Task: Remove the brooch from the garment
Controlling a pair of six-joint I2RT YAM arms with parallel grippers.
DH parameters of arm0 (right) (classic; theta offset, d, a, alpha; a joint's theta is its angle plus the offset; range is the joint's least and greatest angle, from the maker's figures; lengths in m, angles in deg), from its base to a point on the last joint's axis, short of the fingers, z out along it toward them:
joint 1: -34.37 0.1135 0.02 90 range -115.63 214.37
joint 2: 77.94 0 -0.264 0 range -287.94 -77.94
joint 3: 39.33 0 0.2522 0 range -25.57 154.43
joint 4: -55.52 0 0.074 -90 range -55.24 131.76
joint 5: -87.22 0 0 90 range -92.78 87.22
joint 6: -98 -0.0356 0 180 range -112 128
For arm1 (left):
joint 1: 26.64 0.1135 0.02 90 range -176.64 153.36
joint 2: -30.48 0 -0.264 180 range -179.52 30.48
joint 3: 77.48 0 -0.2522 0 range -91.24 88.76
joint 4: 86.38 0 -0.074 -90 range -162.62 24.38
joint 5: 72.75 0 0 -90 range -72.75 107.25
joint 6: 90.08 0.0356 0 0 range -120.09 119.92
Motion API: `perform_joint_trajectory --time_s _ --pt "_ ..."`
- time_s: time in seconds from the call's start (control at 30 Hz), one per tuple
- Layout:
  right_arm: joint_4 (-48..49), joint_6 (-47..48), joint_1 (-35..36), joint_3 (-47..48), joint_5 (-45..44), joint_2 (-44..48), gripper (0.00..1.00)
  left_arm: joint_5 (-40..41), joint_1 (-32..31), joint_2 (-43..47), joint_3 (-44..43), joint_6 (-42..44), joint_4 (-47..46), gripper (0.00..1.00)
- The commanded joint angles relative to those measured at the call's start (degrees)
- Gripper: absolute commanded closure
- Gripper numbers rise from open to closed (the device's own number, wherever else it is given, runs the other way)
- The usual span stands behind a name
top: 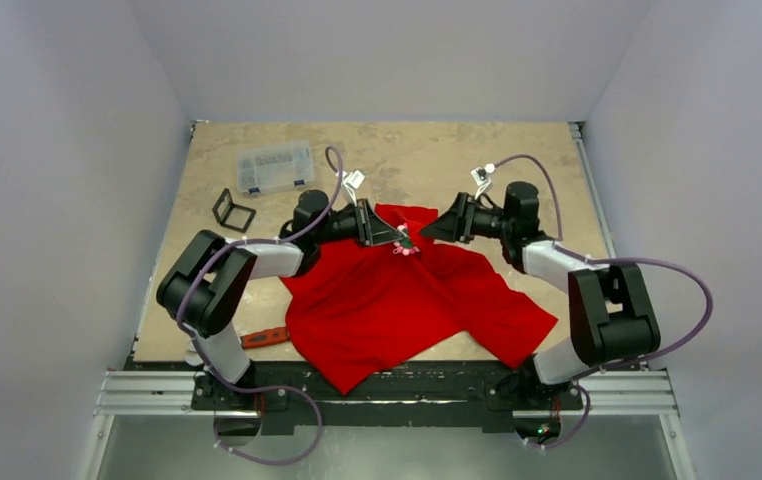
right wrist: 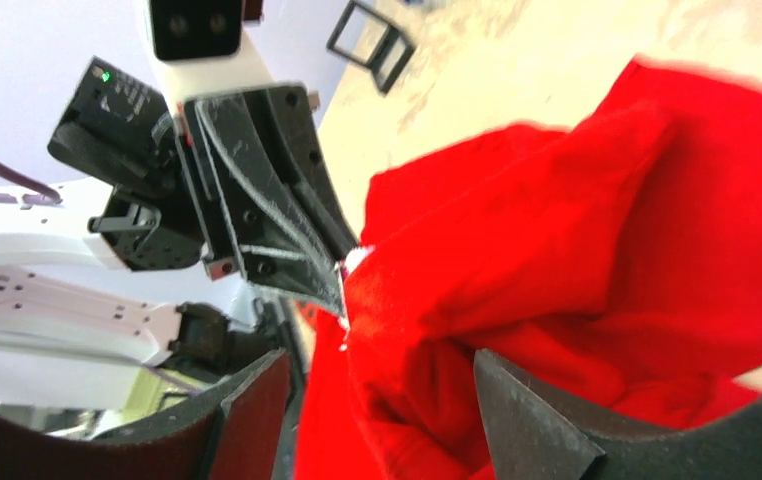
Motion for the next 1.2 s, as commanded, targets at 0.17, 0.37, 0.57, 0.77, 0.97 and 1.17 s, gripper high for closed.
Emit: perform_joint_trajectory --time_s 0.17,0.37,0.57,0.77,0.97,1.17 --pt "-39.83 39.45 -3.99 18.95 5.36 0.93 0.33 -8.67 0.6 -0.4 -3.04 11.35 -2.88 1.0" --pt "-57.87 57.52 -0.01 28.08 11.23 -4.92 0.35 -12.55 0.6 -0.34 -5.2 18.77 0.09 1.0" --pt "-63.5 63.44 2.41 32.4 13.48 -8.35 0.39 -15.59 0.52 0.13 -6.81 25.82 5.33 1.0" --pt "-66.33 65.74 2.33 32.84 14.51 -10.75 0.56 -14.19 0.67 1.2 -6.2 27.54 6.41 1.0" --pt "-79.47 76.02 2.43 30.97 17.76 -15.13 0.64 -10.3 1.6 2.24 -5.3 28.49 6.95 1.0" --pt "-81.83 77.78 3.28 30.95 19.68 -18.24 0.78 -10.28 2.27 3.17 -5.82 30.2 8.94 1.0"
